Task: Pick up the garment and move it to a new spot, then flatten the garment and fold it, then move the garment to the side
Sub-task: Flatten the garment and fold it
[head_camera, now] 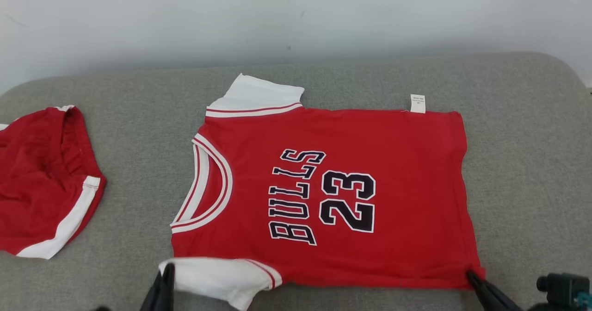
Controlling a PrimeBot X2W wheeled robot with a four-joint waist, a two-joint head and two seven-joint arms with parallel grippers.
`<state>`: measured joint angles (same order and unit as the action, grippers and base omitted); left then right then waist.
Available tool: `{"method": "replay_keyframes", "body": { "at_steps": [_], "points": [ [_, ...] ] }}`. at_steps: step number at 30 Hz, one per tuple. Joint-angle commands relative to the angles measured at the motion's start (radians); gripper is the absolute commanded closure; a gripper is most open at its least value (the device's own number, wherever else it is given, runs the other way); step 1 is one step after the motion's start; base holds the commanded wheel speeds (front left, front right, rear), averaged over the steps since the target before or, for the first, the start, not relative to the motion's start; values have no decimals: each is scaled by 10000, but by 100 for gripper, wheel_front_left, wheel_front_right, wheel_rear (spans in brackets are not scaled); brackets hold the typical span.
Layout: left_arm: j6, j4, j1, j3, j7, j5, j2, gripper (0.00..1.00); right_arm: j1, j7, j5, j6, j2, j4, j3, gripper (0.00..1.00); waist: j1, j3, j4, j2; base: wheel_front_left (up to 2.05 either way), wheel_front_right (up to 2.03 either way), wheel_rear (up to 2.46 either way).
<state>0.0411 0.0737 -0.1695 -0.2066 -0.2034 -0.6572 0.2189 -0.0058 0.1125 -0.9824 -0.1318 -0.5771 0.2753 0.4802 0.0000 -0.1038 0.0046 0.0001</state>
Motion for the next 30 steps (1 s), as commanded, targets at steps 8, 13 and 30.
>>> {"method": "replay_keyframes", "body": {
  "at_steps": [8,13,30],
  "points": [
    [-679,-1071,2944,-106,950,342,852,100,-1459,-719,-11,24,596,-215,-370,100,0,-706,-627,-1,0,0,0],
    [-913,-2492,4622,-180,1240,433,967,100,-2526,-874,61,24,904,233,-287,100,0,-1054,-861,-1,0,0,0],
    [-1540,-7139,7027,-488,-475,876,725,0,-3687,128,-191,24,906,1981,498,0,0,-978,-876,-1,0,0,0]
  ]
}}
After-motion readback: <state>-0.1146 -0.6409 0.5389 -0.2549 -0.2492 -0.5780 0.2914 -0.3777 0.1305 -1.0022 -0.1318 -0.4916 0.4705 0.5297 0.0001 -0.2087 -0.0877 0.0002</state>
